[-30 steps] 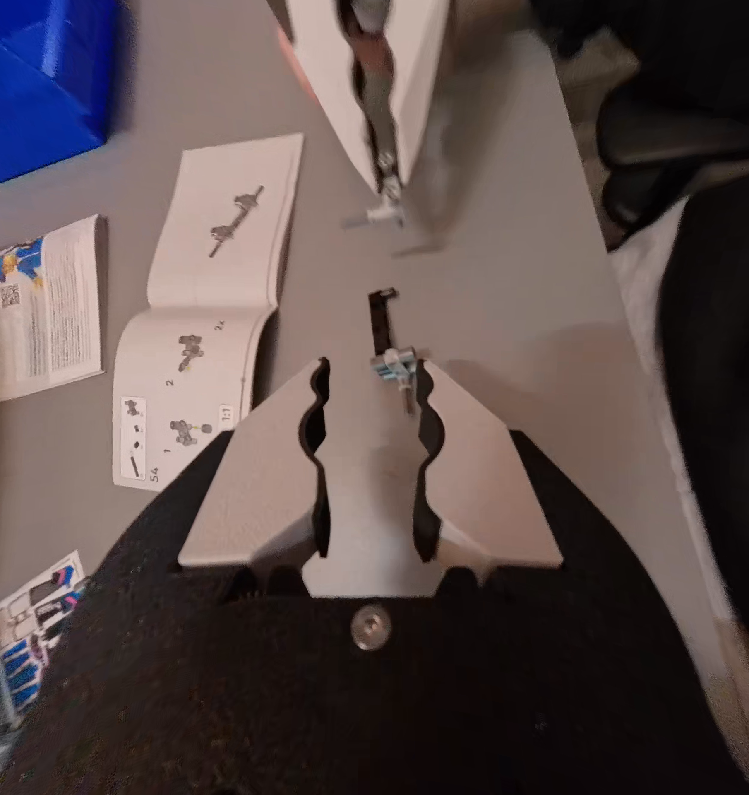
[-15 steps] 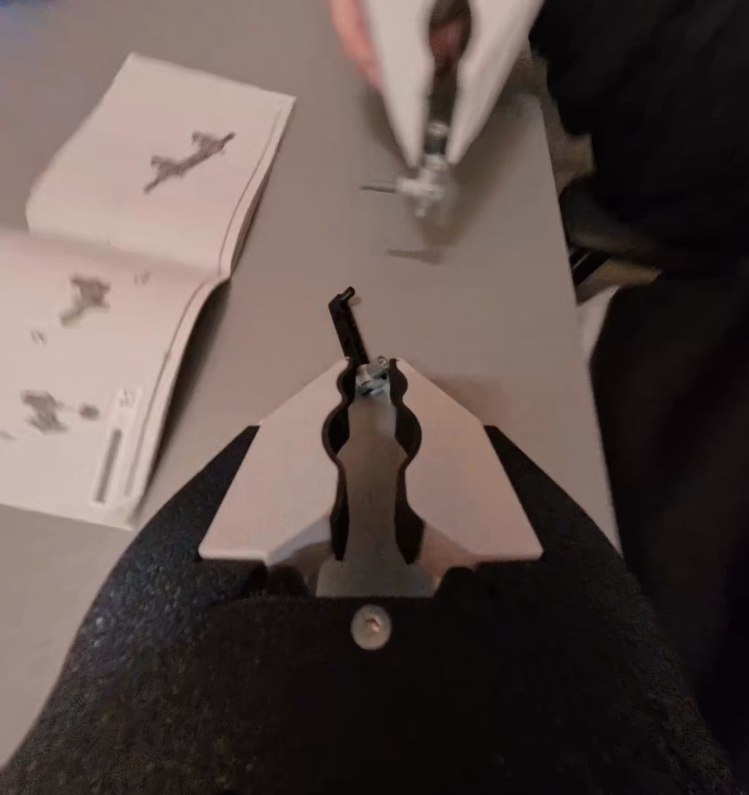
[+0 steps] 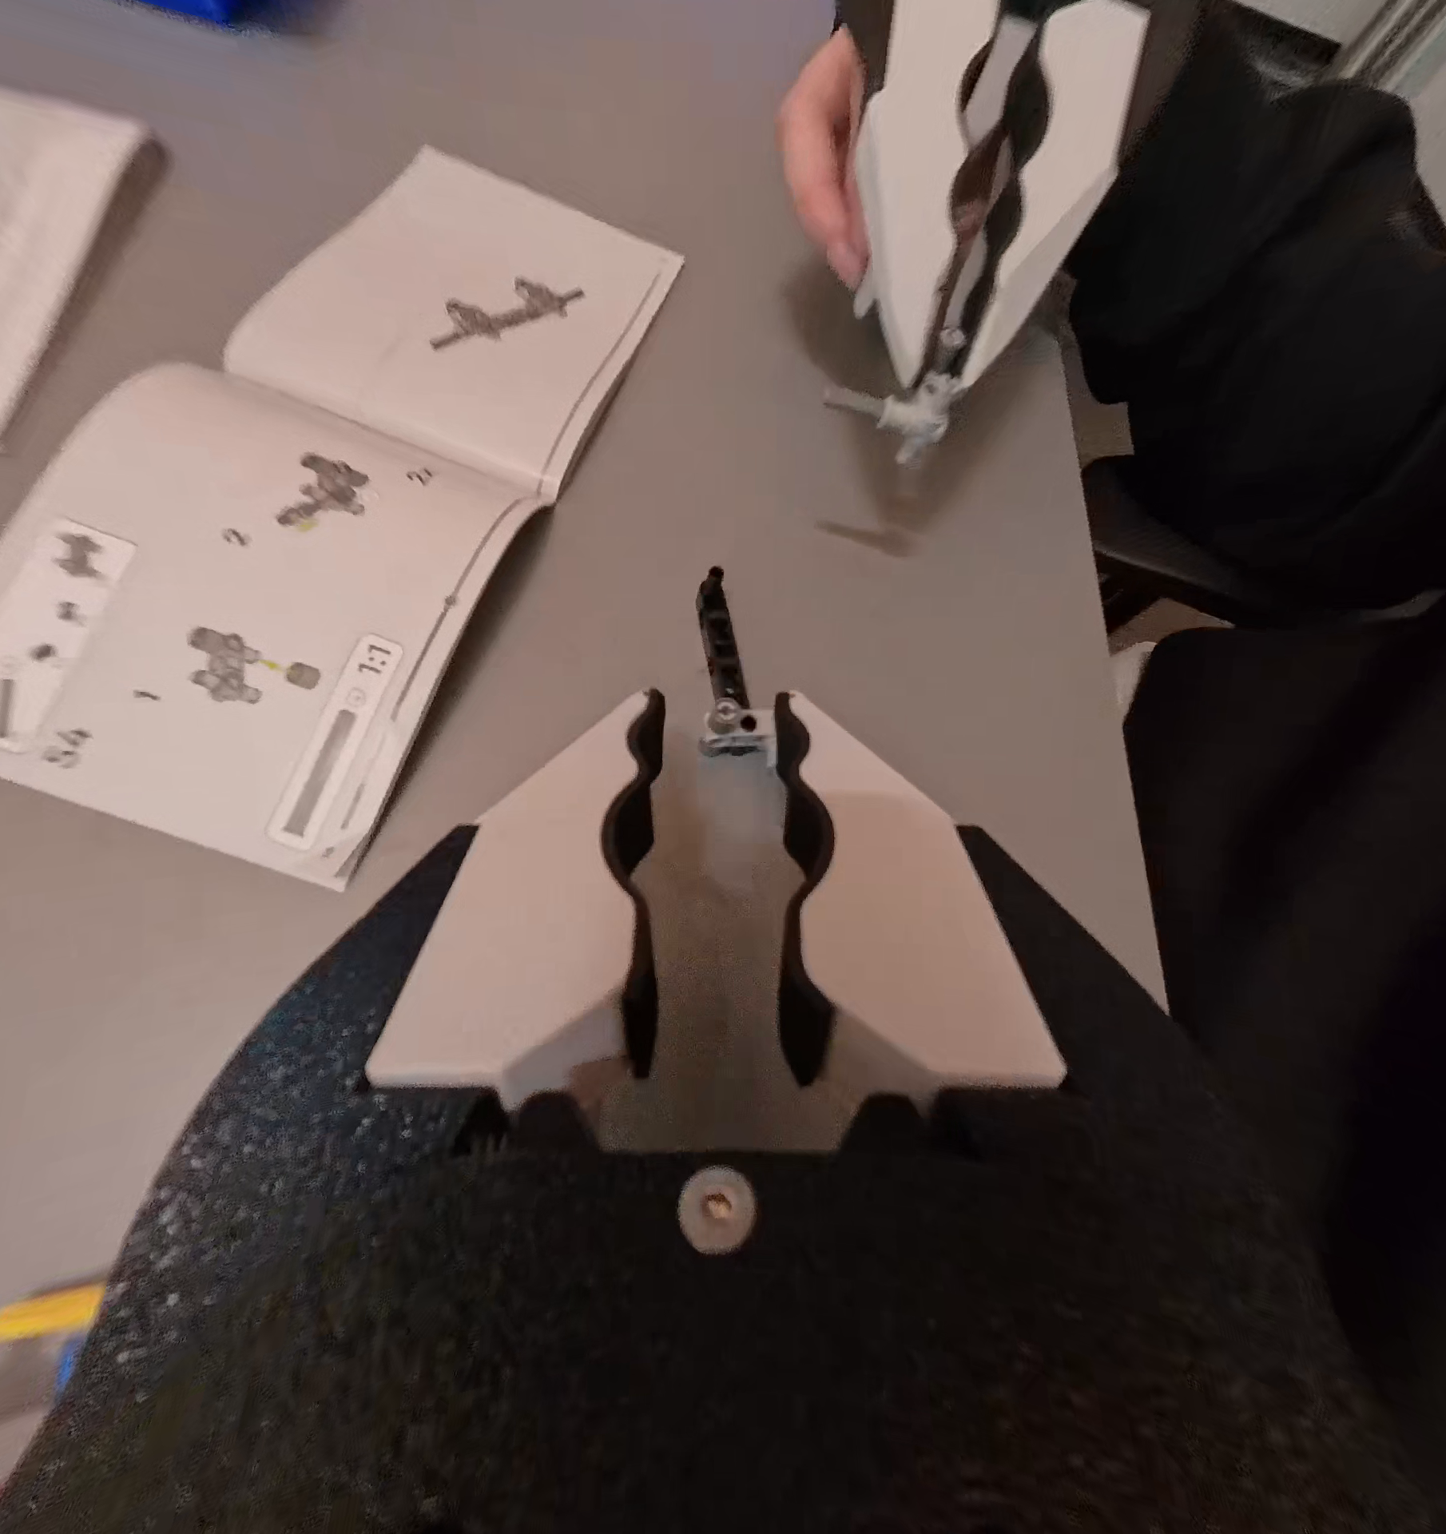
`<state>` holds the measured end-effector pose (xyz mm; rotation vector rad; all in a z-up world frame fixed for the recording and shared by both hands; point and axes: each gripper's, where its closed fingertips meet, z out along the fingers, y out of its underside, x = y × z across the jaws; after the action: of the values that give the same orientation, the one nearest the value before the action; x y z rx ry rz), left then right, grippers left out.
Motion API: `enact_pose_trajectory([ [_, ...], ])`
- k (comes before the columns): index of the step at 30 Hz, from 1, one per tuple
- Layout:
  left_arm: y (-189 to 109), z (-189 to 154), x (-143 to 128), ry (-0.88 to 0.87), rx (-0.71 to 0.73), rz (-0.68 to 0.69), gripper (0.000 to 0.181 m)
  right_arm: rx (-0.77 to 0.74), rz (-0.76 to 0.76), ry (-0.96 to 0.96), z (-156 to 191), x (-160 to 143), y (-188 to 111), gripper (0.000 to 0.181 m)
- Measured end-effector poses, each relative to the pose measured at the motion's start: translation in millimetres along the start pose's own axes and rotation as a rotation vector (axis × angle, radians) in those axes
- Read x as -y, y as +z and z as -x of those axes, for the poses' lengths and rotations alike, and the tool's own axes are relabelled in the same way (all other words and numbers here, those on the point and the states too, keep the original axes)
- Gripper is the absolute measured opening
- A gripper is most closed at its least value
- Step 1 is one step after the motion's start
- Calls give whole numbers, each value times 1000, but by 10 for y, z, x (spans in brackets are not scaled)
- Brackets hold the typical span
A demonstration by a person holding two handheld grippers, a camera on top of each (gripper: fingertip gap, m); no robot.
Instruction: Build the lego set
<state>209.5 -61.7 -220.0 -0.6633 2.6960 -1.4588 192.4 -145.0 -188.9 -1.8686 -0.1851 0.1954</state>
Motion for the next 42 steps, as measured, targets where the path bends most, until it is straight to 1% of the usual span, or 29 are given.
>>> enact_pose_trajectory([
  [1,-52,-28,7,24,38,-2,25,0,0,0,1,0,-1,5],
  [3,-90,-110,-87,76,97,56,25,3,1,3,-5,-1,2,5],
  [6,-36,-159,-272,118,171,159,23,2,-1,0,-23,6,16,5],
  [8,37,-188,-335,126,176,182,19,3,1,-3,-21,8,30,5],
  [12,126,-157,-354,127,191,173,12,9,15,-10,13,-6,58,5],
  [15,86,-51,-337,135,233,169,9,16,14,-11,28,0,69,5],
  [19,-29,180,-292,153,322,144,5,31,15,-15,33,13,113,5],
  [22,-113,328,-287,152,373,135,13,44,29,-26,57,4,163,5],
  [25,-193,347,-248,154,387,111,17,51,32,-32,73,11,200,5],
  [27,-242,293,-160,172,399,69,17,45,40,-29,59,7,224,5],
  [29,-240,167,-61,184,397,25,15,30,54,-18,30,-6,253,5],
  [32,-58,-190,64,196,321,-38,14,-29,53,25,-64,13,304,5],
  [34,97,-322,82,163,320,-50,14,-82,42,69,-144,37,343,5],
  [36,189,-295,70,124,372,-47,15,-128,58,83,-188,19,376,5],
  [38,213,-238,94,85,398,-71,16,-133,85,76,-158,-15,406,5],
  [40,249,-258,100,35,355,-79,16,-130,95,70,-122,-24,427,5],
  [42,276,-283,99,34,330,-78,19,-132,91,69,-112,-14,438,5],
])
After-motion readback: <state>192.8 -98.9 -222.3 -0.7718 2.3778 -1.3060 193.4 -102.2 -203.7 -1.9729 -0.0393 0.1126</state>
